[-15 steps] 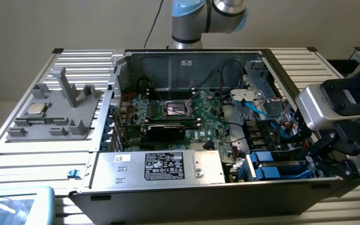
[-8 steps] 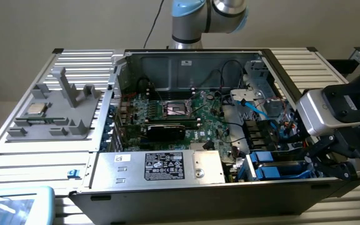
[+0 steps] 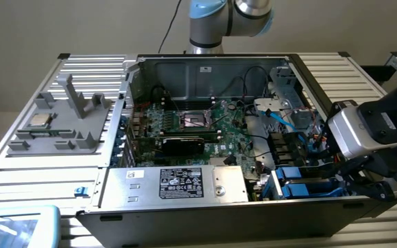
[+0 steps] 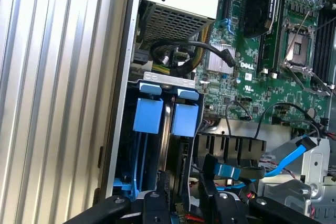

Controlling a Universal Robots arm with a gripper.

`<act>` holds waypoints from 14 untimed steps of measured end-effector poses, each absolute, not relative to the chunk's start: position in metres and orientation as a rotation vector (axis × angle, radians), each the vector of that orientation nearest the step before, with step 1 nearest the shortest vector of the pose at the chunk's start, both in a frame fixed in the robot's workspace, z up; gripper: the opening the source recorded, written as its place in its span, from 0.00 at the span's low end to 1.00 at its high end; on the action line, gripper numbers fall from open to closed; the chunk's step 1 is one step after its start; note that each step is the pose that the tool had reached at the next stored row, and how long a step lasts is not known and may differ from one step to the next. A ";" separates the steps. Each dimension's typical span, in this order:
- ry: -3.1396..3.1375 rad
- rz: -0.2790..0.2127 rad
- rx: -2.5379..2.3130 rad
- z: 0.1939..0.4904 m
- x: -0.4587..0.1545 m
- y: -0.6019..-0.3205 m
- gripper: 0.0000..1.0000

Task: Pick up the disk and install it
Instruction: 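Insert the first disk wire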

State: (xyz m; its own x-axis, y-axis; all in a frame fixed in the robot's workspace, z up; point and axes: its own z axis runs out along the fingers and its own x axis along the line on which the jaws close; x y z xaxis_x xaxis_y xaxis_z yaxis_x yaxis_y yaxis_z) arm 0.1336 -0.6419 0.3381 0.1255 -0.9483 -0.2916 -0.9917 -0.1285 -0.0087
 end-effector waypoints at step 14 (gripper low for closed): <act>1.830 0.318 -2.254 0.338 0.140 -0.645 0.36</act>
